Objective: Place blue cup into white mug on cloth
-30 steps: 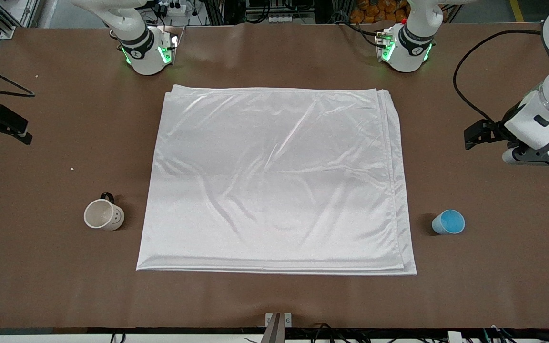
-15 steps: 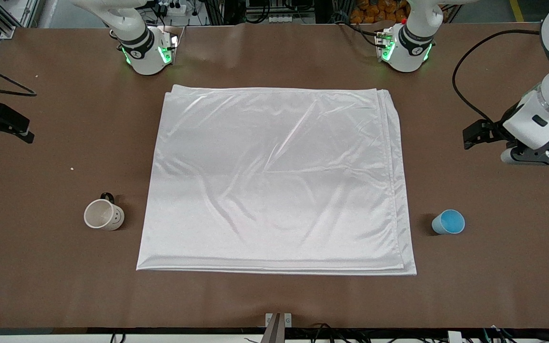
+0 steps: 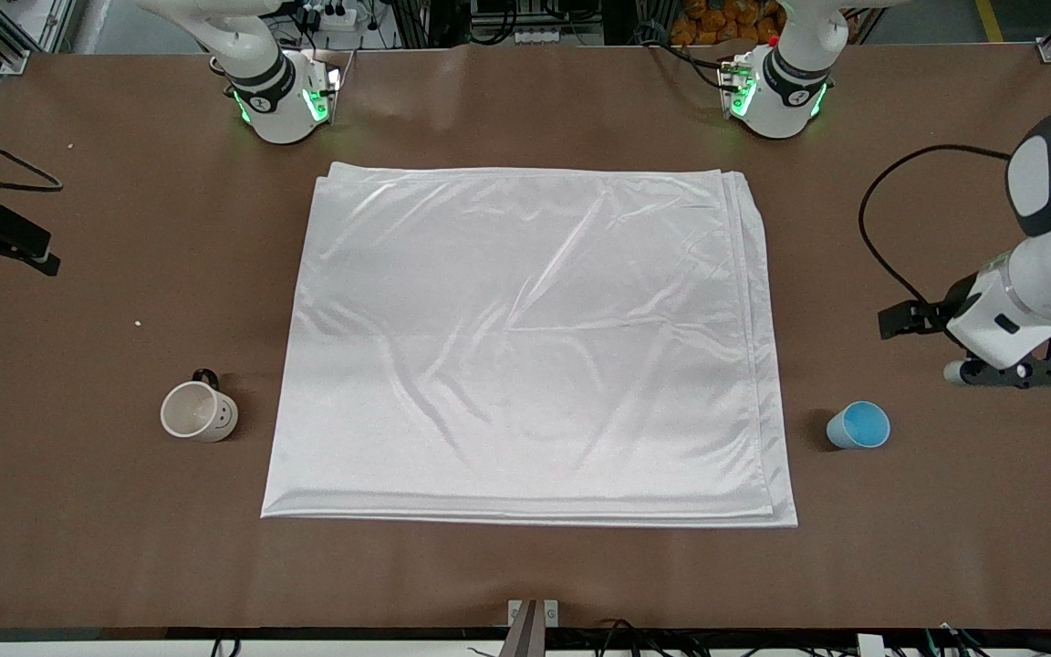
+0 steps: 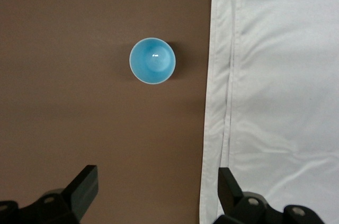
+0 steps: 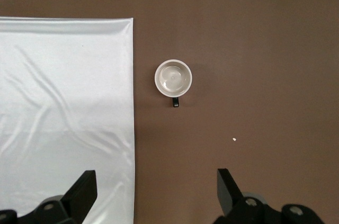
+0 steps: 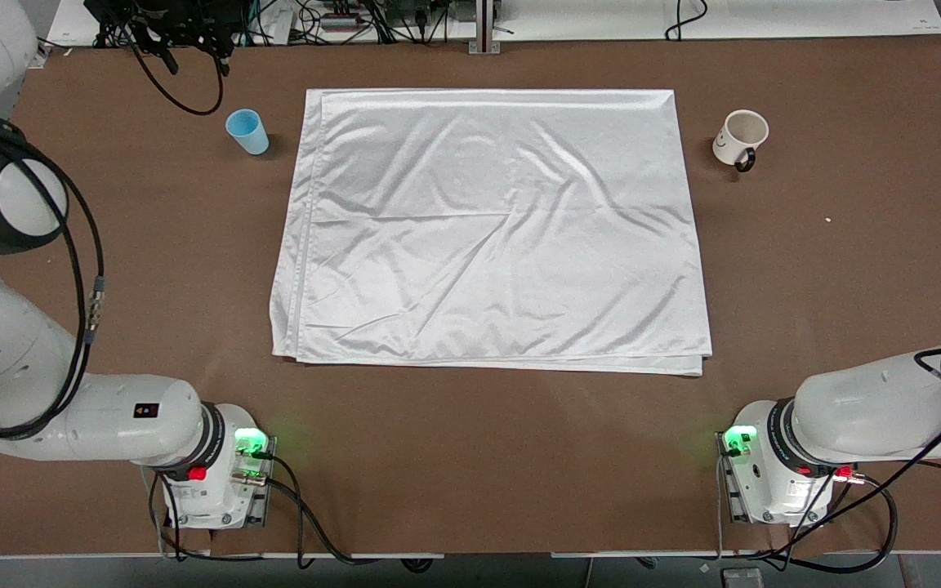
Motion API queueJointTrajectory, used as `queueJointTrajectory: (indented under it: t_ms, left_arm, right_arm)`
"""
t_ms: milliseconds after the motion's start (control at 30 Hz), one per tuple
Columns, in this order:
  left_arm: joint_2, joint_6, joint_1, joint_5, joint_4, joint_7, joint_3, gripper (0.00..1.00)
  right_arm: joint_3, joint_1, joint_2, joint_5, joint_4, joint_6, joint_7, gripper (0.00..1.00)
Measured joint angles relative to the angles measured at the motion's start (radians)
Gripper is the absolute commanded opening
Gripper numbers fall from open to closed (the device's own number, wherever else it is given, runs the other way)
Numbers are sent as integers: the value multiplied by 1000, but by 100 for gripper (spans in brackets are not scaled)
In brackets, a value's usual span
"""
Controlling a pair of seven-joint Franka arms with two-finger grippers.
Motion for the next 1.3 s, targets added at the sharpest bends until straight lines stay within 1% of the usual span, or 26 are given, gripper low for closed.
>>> queueJointTrajectory:
  t_ms: [267,433,600,800,967,1300]
  left_arm:
    - [142,106,15,0,28,1,31,100]
    - [220,174,34,0,48,1,39,100]
    - [280,232,41,0,56,1,39,100]
    - [324,281,41,0,60,1,39,100]
    - [349,317,41,0,61,1,39,100]
    - [382,357,53,0,63,1,40,100]
  right_arm:
    - [3,1,15,1,0,-33,0,100]
    - [4,1,37,1,-7,-67,-9,100]
    - [4,1,66,1,-19,-84,-31,100]
    - [4,1,78,1,-51,-81,-39,100]
    - [4,1,78,1,-118,-23,-40,100]
    - [4,1,86,1,-343,231,-41,100]
